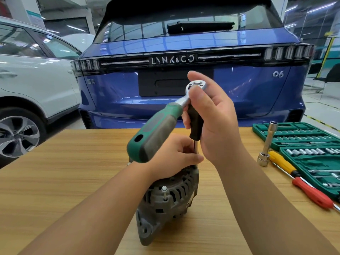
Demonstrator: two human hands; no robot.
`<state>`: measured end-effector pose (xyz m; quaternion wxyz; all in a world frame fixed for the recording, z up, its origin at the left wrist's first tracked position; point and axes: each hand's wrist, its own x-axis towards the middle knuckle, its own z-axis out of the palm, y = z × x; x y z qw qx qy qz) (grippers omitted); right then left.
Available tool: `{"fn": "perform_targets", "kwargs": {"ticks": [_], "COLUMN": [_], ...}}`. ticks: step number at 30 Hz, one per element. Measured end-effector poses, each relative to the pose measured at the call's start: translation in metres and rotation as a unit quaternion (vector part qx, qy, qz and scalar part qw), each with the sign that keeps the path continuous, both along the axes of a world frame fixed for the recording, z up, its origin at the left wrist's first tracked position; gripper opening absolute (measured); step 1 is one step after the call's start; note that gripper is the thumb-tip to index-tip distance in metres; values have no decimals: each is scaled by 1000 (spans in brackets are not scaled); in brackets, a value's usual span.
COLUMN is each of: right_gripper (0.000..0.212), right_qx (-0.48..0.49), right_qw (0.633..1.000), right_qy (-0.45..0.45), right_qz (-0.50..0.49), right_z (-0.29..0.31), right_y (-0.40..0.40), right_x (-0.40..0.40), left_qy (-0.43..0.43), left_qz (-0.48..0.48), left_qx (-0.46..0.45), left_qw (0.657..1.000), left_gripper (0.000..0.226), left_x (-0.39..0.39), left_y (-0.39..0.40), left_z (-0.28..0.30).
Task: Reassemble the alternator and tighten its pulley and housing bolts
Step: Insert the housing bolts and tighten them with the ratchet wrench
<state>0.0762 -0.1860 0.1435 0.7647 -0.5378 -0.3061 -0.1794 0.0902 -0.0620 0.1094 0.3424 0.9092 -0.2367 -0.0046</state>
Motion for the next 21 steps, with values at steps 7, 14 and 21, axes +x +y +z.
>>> {"fn": "perform_targets", "kwargs": {"ticks": [7, 14, 21], "right_gripper": [18, 35, 52], "right_qx": [44, 21, 74], "right_qw": [994, 998, 996], "right_qy": [100, -52, -13], "right_qz": [-30, -41, 41], "right_z": [9, -2, 0], "right_y": [-14, 5, -2], "right_x": [2, 2, 8], "left_qy": [-6, -21, -27], "left_qz": [-2, -18, -35], "left_qx": [43, 25, 12], "left_qw": [999, 999, 999], "left_gripper": [15, 14, 19], "left_x": [6, 5, 4], "left_y": [2, 3, 4], "left_z": [-3, -3, -4]}}
